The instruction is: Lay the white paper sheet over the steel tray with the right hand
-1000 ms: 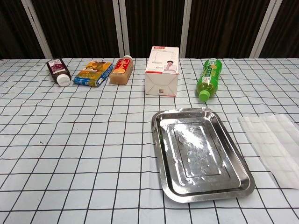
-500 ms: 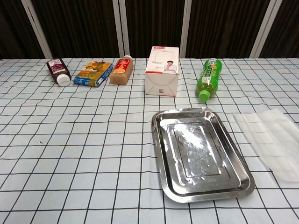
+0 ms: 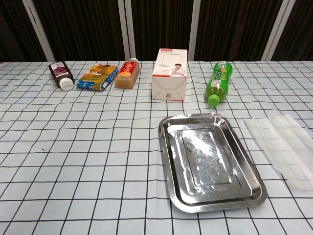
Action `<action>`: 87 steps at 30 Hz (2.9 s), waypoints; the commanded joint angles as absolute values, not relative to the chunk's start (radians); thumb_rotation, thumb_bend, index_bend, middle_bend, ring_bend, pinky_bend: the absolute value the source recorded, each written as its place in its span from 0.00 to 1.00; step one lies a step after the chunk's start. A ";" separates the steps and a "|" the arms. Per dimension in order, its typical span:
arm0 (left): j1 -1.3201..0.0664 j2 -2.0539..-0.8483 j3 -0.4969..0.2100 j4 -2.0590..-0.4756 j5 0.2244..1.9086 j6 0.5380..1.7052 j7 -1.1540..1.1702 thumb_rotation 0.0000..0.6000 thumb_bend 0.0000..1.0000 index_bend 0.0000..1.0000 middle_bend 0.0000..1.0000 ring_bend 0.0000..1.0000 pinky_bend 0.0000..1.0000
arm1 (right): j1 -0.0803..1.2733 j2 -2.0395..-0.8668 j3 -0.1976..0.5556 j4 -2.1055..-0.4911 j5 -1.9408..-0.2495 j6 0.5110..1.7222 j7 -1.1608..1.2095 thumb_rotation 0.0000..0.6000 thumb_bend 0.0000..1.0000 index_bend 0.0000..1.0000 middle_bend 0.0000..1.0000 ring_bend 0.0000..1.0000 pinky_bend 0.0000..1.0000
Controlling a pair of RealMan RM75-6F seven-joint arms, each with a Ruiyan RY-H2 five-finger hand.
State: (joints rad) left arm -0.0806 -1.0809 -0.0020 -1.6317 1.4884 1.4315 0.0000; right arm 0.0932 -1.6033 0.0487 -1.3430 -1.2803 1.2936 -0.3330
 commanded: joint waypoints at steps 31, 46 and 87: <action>-0.082 -1.078 -0.001 -1.635 1.490 1.428 -0.008 1.00 0.00 0.00 0.00 0.00 0.00 | 0.097 -1.652 0.053 -1.294 -1.474 1.463 -0.115 1.00 0.57 0.60 0.17 0.06 0.00; -0.082 -1.078 0.000 -1.635 1.494 1.429 -0.014 1.00 0.00 0.00 0.00 0.00 0.00 | 0.111 -1.620 0.073 -1.594 -1.722 1.705 0.019 1.00 0.57 0.62 0.19 0.06 0.00; -0.085 -1.077 0.005 -1.630 1.506 1.425 -0.020 1.00 0.00 0.00 0.00 0.00 0.00 | 0.124 -1.716 0.067 -1.827 -1.596 1.619 -0.108 1.00 0.57 0.64 0.21 0.06 0.00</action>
